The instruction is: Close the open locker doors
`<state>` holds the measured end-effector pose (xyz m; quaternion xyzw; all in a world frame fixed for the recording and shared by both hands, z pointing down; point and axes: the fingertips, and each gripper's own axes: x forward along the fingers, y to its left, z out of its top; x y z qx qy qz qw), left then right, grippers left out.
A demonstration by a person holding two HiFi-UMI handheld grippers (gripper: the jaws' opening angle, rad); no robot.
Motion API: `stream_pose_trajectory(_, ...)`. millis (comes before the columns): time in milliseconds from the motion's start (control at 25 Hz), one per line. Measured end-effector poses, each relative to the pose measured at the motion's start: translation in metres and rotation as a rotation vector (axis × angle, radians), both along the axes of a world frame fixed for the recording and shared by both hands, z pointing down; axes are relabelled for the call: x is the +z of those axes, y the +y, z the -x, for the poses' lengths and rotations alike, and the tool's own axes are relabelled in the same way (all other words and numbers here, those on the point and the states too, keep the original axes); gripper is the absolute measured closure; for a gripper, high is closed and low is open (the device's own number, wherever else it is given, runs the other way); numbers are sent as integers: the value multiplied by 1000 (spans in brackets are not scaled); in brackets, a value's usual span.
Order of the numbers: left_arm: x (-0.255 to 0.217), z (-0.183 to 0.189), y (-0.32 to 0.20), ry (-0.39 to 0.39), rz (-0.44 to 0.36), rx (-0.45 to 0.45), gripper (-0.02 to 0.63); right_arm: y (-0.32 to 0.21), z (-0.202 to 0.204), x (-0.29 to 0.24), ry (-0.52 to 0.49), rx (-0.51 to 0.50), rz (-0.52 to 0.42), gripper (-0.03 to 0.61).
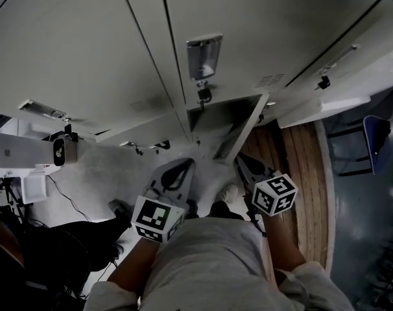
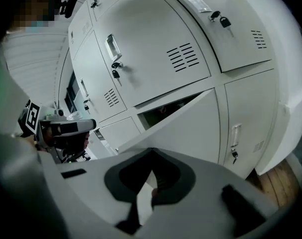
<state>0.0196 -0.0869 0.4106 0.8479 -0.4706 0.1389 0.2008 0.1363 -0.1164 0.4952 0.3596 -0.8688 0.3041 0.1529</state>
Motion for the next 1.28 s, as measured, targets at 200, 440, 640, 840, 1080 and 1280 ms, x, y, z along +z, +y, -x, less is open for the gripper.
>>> stream_pose_trajectory(200, 1, 28, -5, -2, 0, -38, 598, -14, 26, 0, -6, -26, -2, 551)
stream_pose_trajectory(440, 3, 58, -14, -7, 0, -77, 597, -32, 52, 1, -4, -49, -8, 551)
stream_pose_trajectory(640, 5, 75, -24, -7, 3, -102, 598, -49, 68, 1, -4, -67, -13, 551)
stream_pose_trajectory(840, 6, 85, -34, -13, 0, -123, 598, -64, 80, 2, -3, -89, -17, 551)
stream_pose_trajectory(1080, 7, 94, -44, -10, 5, -150, 598, -80, 93, 0, -2, -116, -18, 551)
stream_pose_trajectory(1280, 6, 101, -49, -5, 9, -172, 597, -91, 99, 0, 0, -130, -19, 551)
